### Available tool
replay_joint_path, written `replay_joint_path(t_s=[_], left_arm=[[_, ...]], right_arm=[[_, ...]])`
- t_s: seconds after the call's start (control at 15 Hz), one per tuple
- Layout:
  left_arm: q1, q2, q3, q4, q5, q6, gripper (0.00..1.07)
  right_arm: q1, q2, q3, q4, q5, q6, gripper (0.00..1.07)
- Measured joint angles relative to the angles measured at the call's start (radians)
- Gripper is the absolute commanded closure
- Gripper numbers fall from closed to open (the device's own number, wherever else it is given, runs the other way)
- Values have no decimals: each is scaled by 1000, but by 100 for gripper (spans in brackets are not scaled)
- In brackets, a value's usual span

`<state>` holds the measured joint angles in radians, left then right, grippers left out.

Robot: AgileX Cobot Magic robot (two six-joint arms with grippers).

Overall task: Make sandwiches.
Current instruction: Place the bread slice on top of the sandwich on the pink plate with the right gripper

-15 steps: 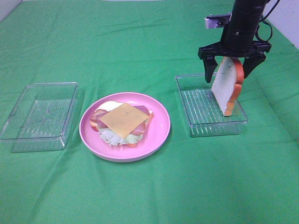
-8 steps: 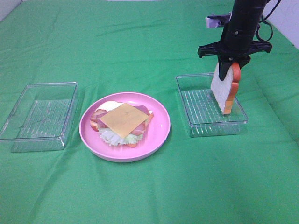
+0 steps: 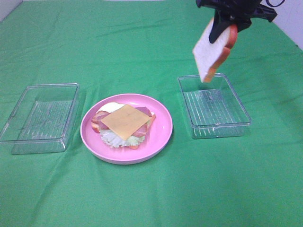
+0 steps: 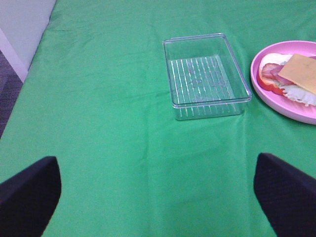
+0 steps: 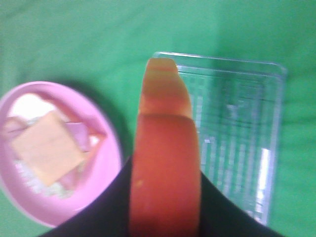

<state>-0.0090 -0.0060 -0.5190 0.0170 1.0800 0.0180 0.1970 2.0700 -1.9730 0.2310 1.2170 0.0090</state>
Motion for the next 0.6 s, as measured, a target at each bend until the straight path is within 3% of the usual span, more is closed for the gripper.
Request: replay_joint_path(t_s=[0.13,0.6], left_arm=[[0,0,0,0,0,0,6],[0,0,0,0,0,0,6]], right_arm=[[50,-32,0,214,0,-91,107],[273,38,0,245,0,-133,107]])
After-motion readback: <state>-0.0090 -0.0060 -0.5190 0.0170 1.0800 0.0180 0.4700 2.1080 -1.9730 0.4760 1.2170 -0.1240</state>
